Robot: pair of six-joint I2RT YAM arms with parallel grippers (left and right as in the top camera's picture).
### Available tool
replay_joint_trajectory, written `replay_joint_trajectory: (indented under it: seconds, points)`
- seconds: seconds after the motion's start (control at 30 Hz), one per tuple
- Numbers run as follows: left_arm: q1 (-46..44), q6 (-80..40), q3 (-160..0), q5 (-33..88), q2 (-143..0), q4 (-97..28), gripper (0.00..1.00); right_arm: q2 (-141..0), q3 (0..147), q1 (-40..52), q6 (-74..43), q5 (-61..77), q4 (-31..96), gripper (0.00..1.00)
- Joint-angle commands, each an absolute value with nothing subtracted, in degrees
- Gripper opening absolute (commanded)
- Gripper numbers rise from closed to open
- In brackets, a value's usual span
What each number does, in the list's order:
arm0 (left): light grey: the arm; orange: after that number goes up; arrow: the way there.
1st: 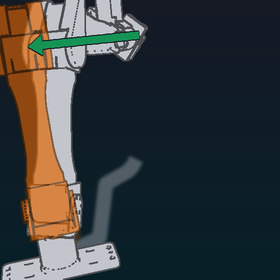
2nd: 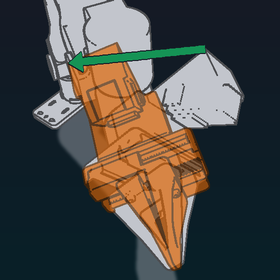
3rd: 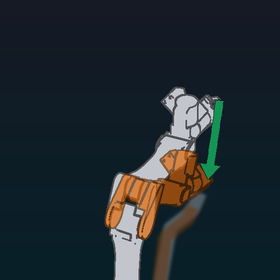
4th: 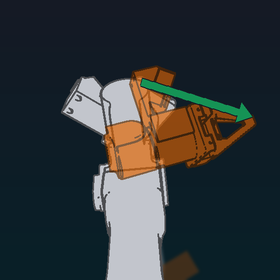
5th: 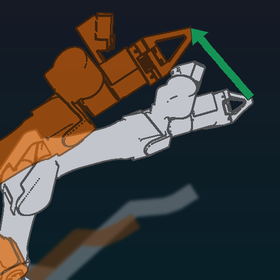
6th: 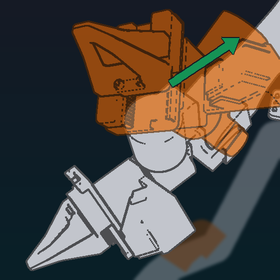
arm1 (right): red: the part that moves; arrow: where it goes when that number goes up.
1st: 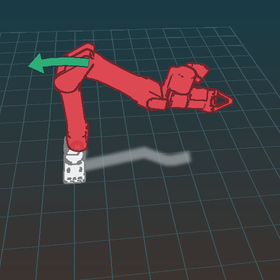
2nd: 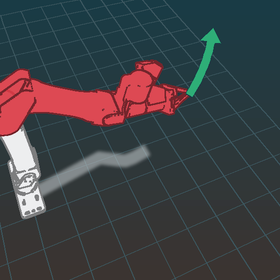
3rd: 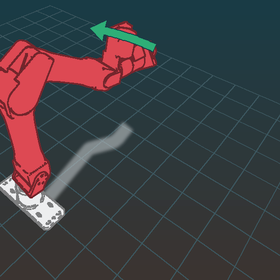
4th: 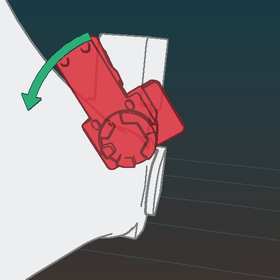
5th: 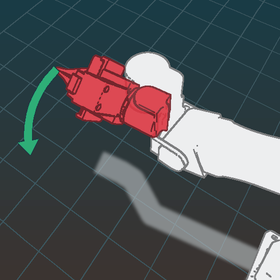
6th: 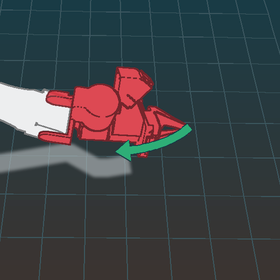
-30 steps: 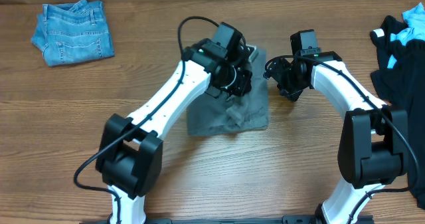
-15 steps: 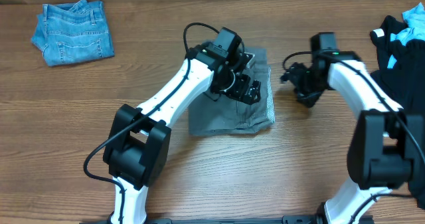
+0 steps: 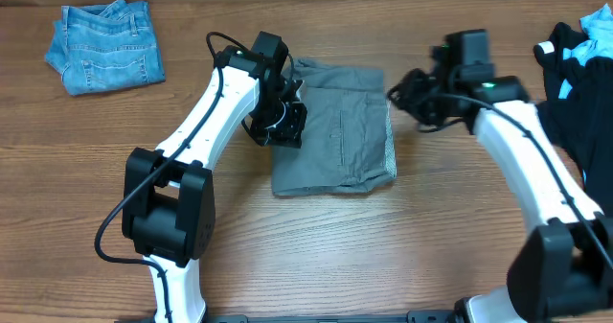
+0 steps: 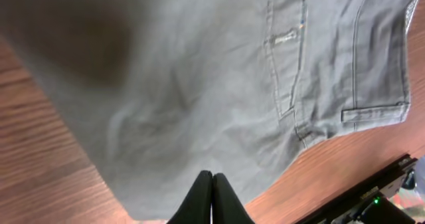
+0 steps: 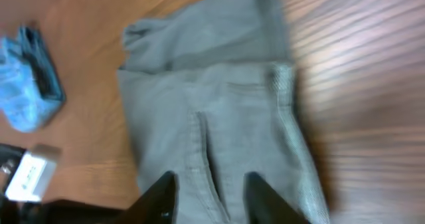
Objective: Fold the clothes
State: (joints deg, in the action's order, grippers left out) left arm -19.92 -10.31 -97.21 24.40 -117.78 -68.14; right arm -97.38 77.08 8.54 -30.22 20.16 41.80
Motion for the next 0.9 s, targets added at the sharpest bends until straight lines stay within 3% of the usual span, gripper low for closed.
replay_joint_trajectory:
  seconds: [0.0,0.1,0.5,0.57,0.67,0.87]
  points:
    - [-21.71,-11.29,-96.31,23.83,-116.29,-68.29,0.04,-102.45,76.93,10.66,-30.76,21.15,38.61,0.21]
    - [-22.94,-12.08,-94.94,23.92,-116.31,-68.12,0.04,-106.32,76.95,10.79,-31.75,22.35,34.87,0.18]
    - [-24.01,-13.5,-87.46,23.86,-116.49,-61.91,0.08,-117.8,76.95,4.91,-32.36,24.88,28.97,0.21]
    - [-24.03,-13.28,-87.11,23.86,-116.49,-61.63,0.09,-118.04,76.95,3.4,-32.6,24.93,30.09,0.2]
    - [-24.01,-13.3,-87.07,23.86,-116.49,-61.56,0.09,-117.86,78.13,1.52,-33.08,24.75,33.58,0.04]
    - [-24.01,-13.3,-87.07,23.86,-116.49,-61.43,0.11,-112.97,83.88,-0.12,-30.17,24.51,46.44,0.04]
